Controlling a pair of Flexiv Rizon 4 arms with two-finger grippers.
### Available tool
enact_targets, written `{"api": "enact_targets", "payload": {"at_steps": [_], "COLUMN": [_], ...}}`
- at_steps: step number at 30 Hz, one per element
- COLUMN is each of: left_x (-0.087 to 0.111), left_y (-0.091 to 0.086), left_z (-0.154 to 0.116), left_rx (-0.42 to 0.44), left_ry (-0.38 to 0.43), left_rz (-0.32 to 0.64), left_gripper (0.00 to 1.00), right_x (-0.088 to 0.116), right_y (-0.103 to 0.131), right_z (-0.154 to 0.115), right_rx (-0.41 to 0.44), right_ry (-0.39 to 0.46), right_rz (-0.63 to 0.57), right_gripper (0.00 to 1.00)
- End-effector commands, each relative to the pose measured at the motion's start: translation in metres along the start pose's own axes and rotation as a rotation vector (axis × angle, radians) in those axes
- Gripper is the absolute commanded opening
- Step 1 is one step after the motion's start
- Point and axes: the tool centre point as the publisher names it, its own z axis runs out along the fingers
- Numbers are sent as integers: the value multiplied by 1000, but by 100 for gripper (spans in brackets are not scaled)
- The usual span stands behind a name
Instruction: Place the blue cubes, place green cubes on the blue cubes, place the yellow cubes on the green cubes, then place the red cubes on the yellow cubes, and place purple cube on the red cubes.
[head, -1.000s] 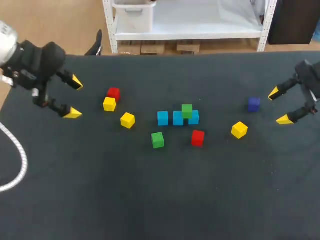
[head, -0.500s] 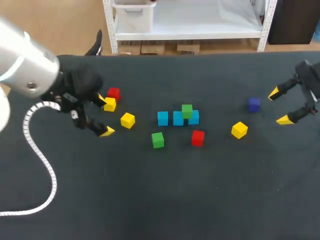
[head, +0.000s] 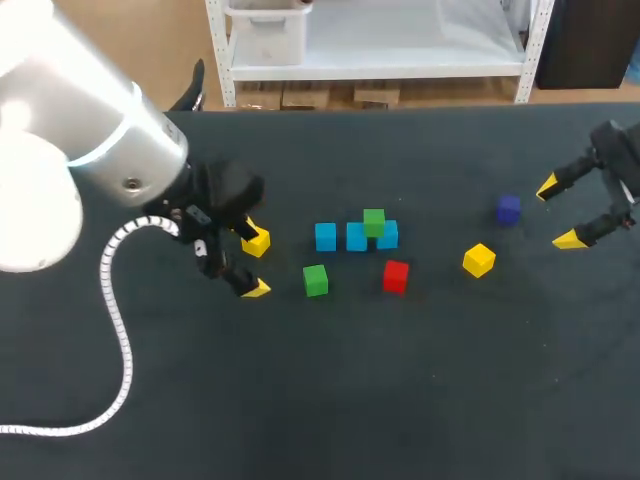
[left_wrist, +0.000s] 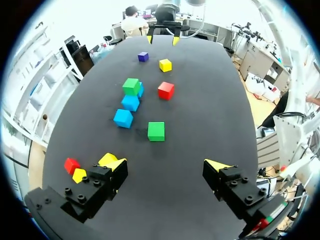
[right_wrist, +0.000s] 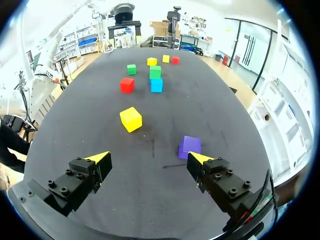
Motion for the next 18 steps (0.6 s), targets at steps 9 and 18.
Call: {"api": "enact_targets", "payload": {"at_steps": [9, 18], "left_x": [-5, -9], "left_y": [7, 10], "left_z": [39, 58], "left_rx": [28, 18], "left_ry": [27, 90], "left_rz": [-22, 42], "left_gripper": [100, 100], "right_x": [0, 0], "right_y": [-1, -1], "right_z": [0, 0], "right_rx": [-1, -1], "right_ry": [-2, -2], "right_rz": [0, 0], "right_gripper": [100, 100]}}
